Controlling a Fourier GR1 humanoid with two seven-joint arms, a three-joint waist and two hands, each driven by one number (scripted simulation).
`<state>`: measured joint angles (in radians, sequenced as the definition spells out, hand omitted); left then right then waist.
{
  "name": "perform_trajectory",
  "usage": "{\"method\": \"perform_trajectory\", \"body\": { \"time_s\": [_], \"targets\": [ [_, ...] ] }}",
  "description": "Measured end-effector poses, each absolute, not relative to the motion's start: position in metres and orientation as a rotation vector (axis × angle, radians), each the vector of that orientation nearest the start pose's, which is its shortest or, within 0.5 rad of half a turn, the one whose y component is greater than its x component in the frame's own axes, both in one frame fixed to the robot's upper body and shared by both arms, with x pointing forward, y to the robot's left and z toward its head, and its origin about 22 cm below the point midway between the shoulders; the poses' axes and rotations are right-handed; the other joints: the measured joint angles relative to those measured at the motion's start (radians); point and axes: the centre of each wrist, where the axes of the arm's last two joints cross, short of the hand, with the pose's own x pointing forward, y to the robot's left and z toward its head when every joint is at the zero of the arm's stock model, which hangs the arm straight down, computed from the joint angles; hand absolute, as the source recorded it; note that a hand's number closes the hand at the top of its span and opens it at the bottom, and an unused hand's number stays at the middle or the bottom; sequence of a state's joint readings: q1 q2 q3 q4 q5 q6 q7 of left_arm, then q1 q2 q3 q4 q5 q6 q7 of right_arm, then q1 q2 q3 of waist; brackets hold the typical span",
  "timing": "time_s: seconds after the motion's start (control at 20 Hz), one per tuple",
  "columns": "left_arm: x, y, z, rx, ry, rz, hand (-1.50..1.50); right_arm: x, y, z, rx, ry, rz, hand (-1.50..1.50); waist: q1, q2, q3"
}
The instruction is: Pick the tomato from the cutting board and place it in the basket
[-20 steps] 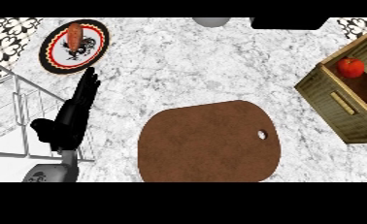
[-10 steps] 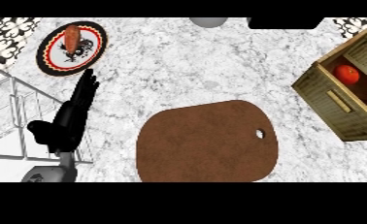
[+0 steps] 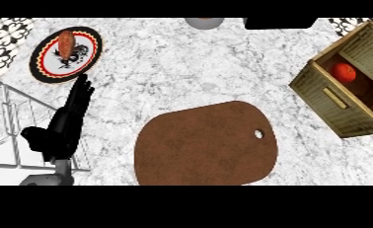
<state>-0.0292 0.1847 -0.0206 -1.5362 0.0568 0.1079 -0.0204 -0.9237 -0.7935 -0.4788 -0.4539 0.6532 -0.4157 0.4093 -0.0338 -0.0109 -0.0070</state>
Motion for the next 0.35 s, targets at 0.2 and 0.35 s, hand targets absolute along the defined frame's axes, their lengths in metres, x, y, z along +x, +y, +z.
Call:
{"method": "perform_trajectory", "body": {
  "time_s": [0.2, 0.35],
  "targets": [
    [0.245, 0.27, 0.007, 0.185, -1.577, -0.028, 0.0, 0.357, -0.5, 0.187, -1.265, -1.025, -0.356, -1.5, -0.02, -0.007, -0.001],
    [0.243, 0.272, 0.007, 0.185, -1.575, -0.026, 0.0, 0.336, -0.515, 0.184, -1.24, -1.055, -0.363, -1.5, -0.027, -0.008, -0.001]
  ]
}}
